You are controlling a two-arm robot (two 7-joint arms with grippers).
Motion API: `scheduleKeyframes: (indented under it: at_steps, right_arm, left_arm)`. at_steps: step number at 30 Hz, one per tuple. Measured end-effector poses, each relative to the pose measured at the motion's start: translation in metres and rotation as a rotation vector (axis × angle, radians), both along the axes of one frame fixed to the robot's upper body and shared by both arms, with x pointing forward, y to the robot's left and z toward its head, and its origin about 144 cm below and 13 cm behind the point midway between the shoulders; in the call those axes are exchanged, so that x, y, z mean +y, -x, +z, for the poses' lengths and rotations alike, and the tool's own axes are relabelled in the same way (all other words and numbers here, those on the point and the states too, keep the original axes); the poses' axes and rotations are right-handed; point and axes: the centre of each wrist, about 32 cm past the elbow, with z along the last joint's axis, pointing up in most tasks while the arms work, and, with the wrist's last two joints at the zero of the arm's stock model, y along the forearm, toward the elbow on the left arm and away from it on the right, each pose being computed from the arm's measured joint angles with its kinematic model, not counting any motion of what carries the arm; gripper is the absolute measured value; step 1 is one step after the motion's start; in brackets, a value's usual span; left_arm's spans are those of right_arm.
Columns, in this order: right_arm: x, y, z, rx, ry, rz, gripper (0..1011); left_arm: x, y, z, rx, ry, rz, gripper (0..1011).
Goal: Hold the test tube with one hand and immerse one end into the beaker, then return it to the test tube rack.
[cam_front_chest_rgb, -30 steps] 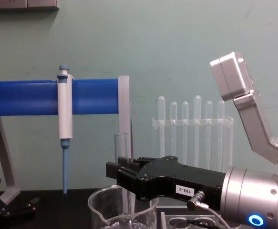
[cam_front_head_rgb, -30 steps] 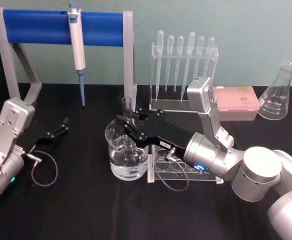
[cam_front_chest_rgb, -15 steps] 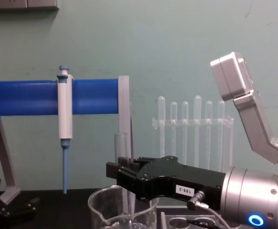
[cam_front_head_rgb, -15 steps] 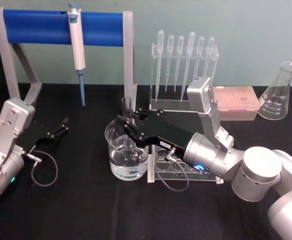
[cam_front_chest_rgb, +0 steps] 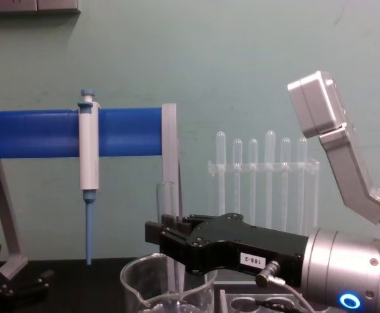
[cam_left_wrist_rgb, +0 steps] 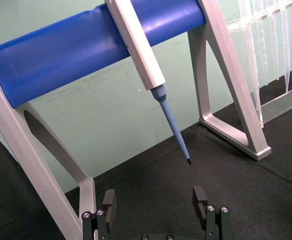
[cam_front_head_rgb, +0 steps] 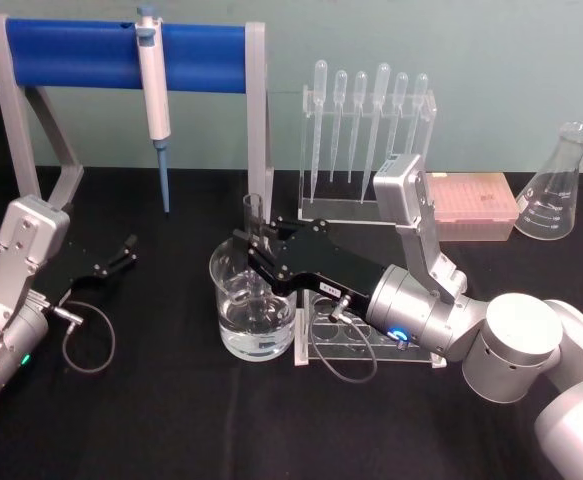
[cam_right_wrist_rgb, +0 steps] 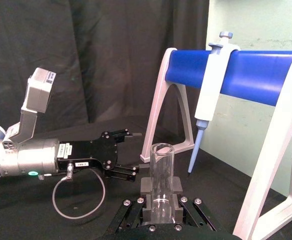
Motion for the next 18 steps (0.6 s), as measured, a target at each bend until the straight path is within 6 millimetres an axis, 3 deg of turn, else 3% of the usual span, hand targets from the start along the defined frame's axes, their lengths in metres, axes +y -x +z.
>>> scheduleKeyframes:
  at_steps: [18]
  right_arm:
    - [0.0,0.0,0.0,0.0,0.0,0.0,224]
  left_arm:
    - [0.0,0.0,0.0,0.0,0.0,0.0,1000]
